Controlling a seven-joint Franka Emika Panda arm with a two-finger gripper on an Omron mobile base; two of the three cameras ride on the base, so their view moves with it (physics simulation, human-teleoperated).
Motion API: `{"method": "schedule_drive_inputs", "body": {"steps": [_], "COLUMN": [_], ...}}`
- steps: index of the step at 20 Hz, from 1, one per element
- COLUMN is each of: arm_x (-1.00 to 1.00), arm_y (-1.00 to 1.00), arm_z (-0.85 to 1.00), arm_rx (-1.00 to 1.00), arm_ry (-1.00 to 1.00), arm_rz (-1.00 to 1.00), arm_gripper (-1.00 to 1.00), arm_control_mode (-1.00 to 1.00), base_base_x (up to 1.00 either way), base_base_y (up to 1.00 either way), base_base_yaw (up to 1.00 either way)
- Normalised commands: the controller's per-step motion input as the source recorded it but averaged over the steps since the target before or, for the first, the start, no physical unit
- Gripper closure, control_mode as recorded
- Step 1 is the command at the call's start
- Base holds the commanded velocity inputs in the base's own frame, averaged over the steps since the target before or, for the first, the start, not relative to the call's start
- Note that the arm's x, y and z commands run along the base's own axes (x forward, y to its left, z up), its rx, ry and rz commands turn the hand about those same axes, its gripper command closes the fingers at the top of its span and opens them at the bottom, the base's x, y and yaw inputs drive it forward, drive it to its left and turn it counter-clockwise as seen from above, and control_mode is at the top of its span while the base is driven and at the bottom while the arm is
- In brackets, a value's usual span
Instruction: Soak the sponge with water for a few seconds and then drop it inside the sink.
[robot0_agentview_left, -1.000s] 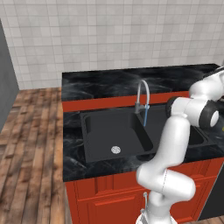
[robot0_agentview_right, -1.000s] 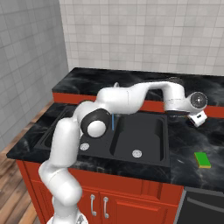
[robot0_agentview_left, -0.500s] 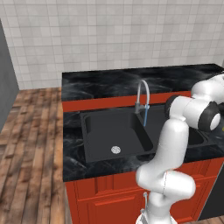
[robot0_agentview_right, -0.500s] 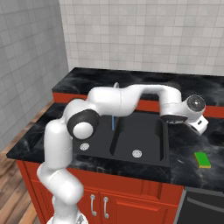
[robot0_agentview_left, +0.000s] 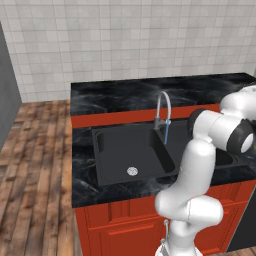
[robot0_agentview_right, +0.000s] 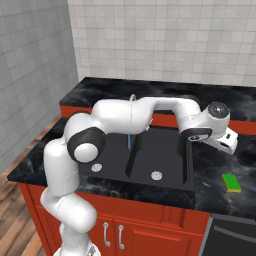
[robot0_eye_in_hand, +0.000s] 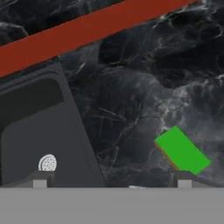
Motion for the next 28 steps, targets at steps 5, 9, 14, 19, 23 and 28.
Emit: {"method": "schedule_drive_inputs", "body": {"steps": [5,9,14,19,23,28], "arm_x": [-0.31,-0.18,-0.39,-0.16,0.00,0.00], "arm_y": [0.08,0.00,0.00,0.00,0.00,-0.01], "arm_z": [0.00,0.00,0.00,-0.01,-0.03,0.00], "arm_rx": [-0.17,-0.12,-0.09,-0.01,0.00,0.06], "arm_ry": [0.21,0.21,0.27,0.25,0.22,0.11], "arm_rz": [0.18,0.11,0.12,0.14,0.14,0.15], "arm_gripper": [-1.00,-1.00,-1.00,-1.00,-1.00,-1.00], "arm_control_mode": [-1.00,-1.00,-1.00,-1.00,-1.00,-1.00], "base_base_x": [0.00,0.00,0.00,0.00,0.00,0.00], "base_base_y": [0.00,0.00,0.00,0.00,0.00,0.00], "base_base_yaw": [0.00,0.00,0.00,0.00,0.00,0.00]}}
